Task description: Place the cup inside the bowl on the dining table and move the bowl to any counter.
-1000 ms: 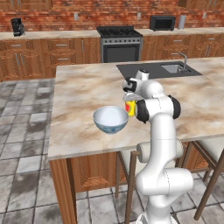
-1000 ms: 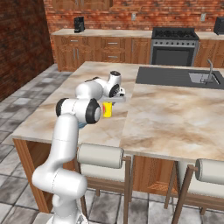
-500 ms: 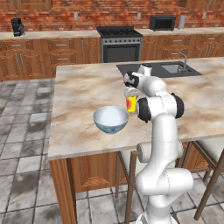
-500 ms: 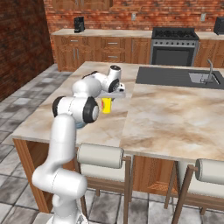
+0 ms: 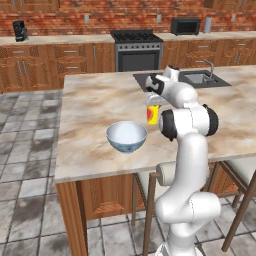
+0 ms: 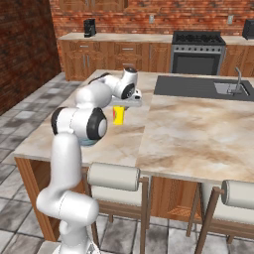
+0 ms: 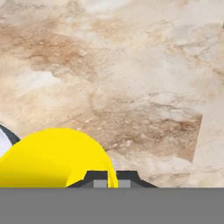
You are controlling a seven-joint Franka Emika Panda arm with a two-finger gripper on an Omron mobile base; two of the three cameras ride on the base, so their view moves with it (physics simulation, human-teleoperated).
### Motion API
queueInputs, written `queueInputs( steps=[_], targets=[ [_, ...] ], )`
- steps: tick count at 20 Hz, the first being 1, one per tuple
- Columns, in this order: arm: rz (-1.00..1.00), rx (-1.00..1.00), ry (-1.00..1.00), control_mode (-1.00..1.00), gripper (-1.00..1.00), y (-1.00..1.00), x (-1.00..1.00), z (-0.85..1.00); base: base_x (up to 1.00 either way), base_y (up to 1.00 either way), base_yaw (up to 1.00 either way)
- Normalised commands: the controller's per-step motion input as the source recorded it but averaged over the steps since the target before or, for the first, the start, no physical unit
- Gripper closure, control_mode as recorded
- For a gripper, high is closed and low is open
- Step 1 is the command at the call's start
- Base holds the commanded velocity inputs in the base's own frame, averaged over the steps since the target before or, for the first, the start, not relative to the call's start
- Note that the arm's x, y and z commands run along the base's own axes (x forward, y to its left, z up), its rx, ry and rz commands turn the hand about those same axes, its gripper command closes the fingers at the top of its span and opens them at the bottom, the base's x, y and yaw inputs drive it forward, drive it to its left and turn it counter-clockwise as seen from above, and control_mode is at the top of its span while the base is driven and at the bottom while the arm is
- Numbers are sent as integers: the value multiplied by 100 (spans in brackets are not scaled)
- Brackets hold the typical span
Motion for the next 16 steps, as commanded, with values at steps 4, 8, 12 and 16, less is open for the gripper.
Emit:
queueInputs(
  steps=[4,8,12,16],
  targets=[
    [5,0,-9,-100,100,12,-56,24,0,0,0],
    [6,0,-8,-100,100,41,-52,7,0,0,0],
    [7,0,-5,-100,100,47,-48,7,0,0,0],
    [6,0,-1,-100,100,45,-42,10,0,0,0]
  ],
)
